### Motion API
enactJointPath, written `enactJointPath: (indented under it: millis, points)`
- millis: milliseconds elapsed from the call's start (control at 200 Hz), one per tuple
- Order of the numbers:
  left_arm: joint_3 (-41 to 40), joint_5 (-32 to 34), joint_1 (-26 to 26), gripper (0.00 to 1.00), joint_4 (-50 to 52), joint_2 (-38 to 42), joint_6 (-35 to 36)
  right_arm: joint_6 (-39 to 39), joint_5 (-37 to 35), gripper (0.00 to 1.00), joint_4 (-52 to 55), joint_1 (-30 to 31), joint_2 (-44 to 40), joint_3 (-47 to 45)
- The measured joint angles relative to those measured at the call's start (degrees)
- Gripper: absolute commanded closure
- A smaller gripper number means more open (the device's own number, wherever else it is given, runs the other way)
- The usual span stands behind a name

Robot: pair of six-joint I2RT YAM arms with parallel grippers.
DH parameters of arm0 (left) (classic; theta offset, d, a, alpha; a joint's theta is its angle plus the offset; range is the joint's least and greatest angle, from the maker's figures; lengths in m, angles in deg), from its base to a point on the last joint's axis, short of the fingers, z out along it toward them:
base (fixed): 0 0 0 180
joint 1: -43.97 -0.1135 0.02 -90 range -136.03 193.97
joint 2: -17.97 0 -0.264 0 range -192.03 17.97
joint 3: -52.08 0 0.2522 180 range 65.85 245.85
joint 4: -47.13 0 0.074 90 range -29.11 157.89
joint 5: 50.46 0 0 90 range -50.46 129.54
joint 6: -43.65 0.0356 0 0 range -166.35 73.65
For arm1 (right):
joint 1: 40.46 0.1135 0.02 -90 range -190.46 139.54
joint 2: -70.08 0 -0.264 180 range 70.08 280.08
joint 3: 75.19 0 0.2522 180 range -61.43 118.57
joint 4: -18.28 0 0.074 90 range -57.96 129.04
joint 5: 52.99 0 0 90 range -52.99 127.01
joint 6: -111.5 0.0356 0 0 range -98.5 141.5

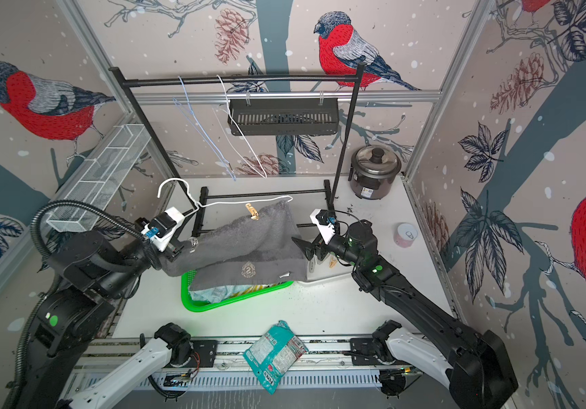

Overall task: Remove the clothespins securing towels to the hanger
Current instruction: Pick up the hanger from the clothesline.

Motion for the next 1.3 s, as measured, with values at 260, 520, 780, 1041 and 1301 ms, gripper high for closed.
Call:
enactJointPath:
  millis: [260, 520, 780, 1041, 1301]
  points:
    - [0.3, 1.6, 0.0, 1.00, 0.4, 1.4, -1.3, 4.7, 0.8, 0.63, -9.4, 7.2, 11.7, 1.7]
    - [1.2, 6.1, 0.0, 1.00, 0.8, 0.3, -3.8, 8.8, 1.0, 0.91, -17.5, 14.5, 22.3, 7.0]
    - [0.4, 9.4, 0.0, 1.00, 1.0, 0.6, -4.4, 12.0, 1.6, 0.91, -24.2, 19.3, 29.9, 11.8]
    - [-0.3, 10.5, 0.0, 1.00, 1.0, 0.6, -5.7, 16.6, 4.6, 0.91, -31.2, 22.0, 36.0, 16.3]
    - [-1.5, 11.8, 0.0, 1.00, 1.0, -0.2, -5.7, 20.2, 4.7, 0.88, -36.8, 22.0, 39.4, 13.3]
